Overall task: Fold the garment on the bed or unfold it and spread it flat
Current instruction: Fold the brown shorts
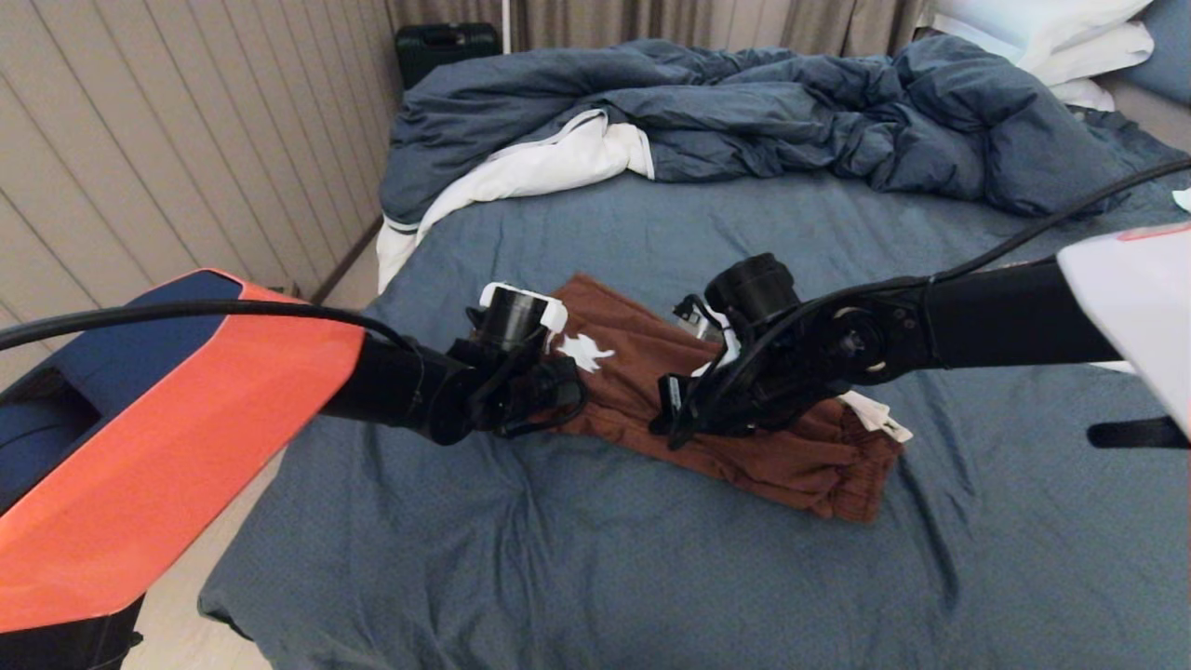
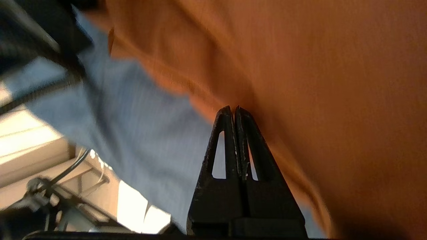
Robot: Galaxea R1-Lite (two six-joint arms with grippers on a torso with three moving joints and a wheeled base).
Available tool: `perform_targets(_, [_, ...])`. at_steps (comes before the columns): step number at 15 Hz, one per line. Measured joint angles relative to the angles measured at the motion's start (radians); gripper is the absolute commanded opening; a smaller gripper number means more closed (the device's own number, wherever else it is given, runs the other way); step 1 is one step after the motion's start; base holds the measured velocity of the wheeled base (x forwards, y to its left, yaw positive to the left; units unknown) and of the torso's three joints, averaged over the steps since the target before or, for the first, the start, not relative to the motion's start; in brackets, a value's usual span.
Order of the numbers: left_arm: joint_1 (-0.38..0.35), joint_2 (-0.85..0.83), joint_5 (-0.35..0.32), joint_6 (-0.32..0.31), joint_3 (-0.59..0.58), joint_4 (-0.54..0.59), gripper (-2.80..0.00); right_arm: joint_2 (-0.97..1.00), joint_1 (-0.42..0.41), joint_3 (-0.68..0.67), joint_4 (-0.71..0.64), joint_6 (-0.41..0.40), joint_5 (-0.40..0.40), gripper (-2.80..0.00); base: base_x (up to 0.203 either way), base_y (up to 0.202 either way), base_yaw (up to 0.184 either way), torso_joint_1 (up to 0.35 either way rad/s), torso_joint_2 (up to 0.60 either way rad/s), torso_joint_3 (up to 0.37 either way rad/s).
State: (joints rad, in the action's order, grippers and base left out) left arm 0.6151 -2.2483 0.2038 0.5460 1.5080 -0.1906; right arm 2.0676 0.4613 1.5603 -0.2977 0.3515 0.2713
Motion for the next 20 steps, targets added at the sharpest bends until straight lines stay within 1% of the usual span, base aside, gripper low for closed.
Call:
perform_targets(4, [0.002,-0.020,0.001,0.002,0.008,0.001,-2.80,0.072,0.022,0.099,-0.019,-0.010,-0.046,-2.80,0.000,0.000,0.000,0.000,0.00,0.000])
perform_targets(8, [0.007,-0.021,0.001,0.004,0.009,0.001,-2.80,0.135,0.052,0.207,-0.040,-0.033,-0.175,-2.80,0.000,0.000,0.000,0.000,0.00,0.000])
perform_targets(11, [0.014,-0.017,0.001,0.005,0.005,0.002,-2.80,0.194,0.053,0.309,-0.056,-0.041,-0.255,-2.80,0.000,0.000,0.000,0.000,0.00,0.000])
perform_targets(13, [0.017,-0.015,0.000,0.005,0.003,0.000,-2.80,0.229,0.049,0.371,-0.053,-0.048,-0.328,-2.80,0.000,0.000,0.000,0.000,0.00,0.000])
perform_targets(15, [0.020,-0.014,0.000,0.005,0.001,-0.002,-2.80,0.249,0.036,0.393,-0.019,-0.079,-0.391,-2.80,0.000,0.000,0.000,0.000,0.00,0.000])
perform_targets(17, [0.022,-0.015,-0.001,0.004,-0.001,-0.003,-2.80,0.258,0.010,0.398,0.026,-0.082,-0.452,-2.80,0.000,0.000,0.000,0.000,0.00,0.000])
perform_targets(18, [0.023,-0.016,0.000,0.004,-0.001,-0.003,-2.80,0.257,-0.007,0.398,0.046,-0.080,-0.467,-2.80,0.000,0.000,0.000,0.000,0.00,0.000])
perform_targets(20, [0.024,-0.018,0.000,0.004,-0.001,-0.003,-2.80,0.246,-0.035,0.399,0.051,-0.074,-0.472,-2.80,0.000,0.000,0.000,0.000,0.00,0.000])
